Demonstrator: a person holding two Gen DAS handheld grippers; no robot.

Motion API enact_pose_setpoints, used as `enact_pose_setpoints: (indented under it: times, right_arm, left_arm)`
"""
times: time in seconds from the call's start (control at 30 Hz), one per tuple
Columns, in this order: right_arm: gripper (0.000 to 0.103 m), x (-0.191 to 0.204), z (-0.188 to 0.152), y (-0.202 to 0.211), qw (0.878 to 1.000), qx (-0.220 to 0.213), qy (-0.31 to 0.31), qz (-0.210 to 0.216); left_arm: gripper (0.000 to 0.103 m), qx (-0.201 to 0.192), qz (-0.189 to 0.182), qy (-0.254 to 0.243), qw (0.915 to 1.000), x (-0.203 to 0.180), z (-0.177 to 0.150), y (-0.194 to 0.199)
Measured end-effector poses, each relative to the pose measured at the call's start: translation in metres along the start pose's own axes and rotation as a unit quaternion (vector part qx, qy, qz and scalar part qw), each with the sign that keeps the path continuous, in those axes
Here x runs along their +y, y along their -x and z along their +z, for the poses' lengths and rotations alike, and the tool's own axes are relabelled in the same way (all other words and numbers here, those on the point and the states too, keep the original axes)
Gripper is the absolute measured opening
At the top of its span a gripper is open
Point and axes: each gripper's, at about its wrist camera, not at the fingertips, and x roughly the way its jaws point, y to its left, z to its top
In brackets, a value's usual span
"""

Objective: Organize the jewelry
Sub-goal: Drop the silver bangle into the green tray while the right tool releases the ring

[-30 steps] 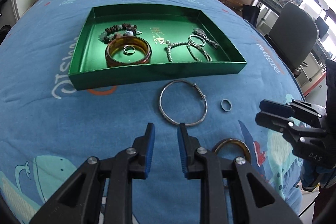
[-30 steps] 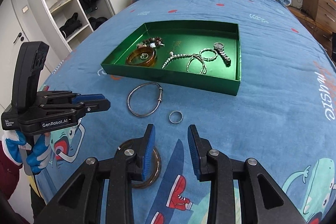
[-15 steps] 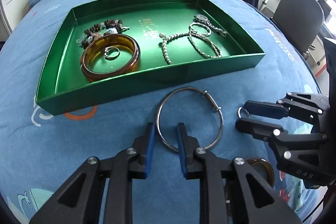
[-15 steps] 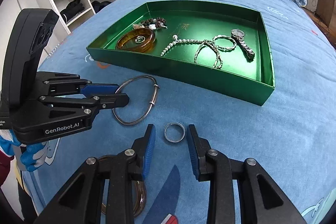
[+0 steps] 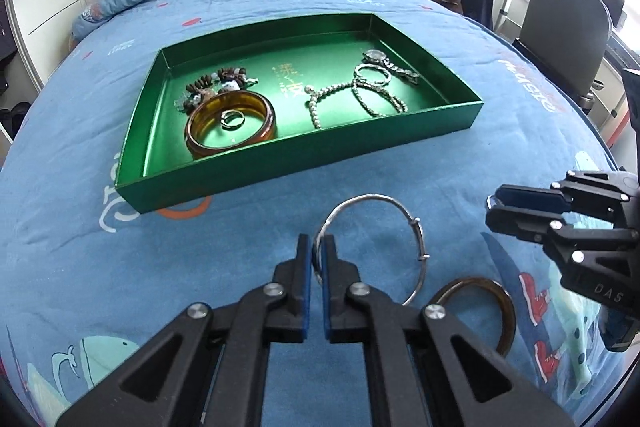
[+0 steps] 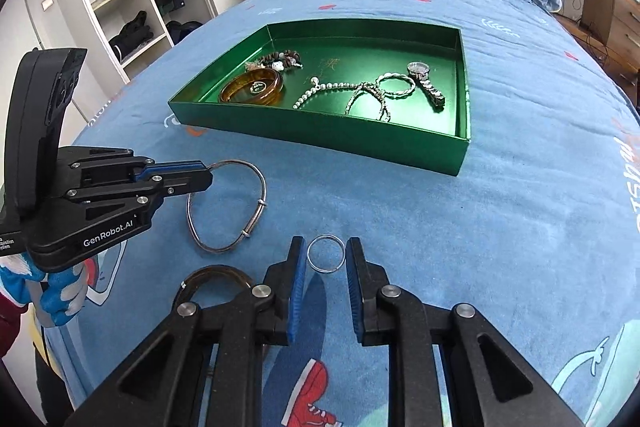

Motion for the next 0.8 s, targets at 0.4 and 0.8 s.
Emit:
enact_pose_setpoints:
  times: [0.4,0.8]
  right_arm:
    - [0.02,0.007,0.015,0.044,0.999,-0.052,-0.004,-0.003]
    - [0.02,-0.019,0.107,0.012,0.997,-0.078,-0.023,-0.01]
  left_arm:
    - [0.004,-0.055,0.016,-0.018,0.9982,-0.001,0.019,0.056]
    - [0.004,-0.057,0.029,0.033,0.9974,0.035,0.112,0.01]
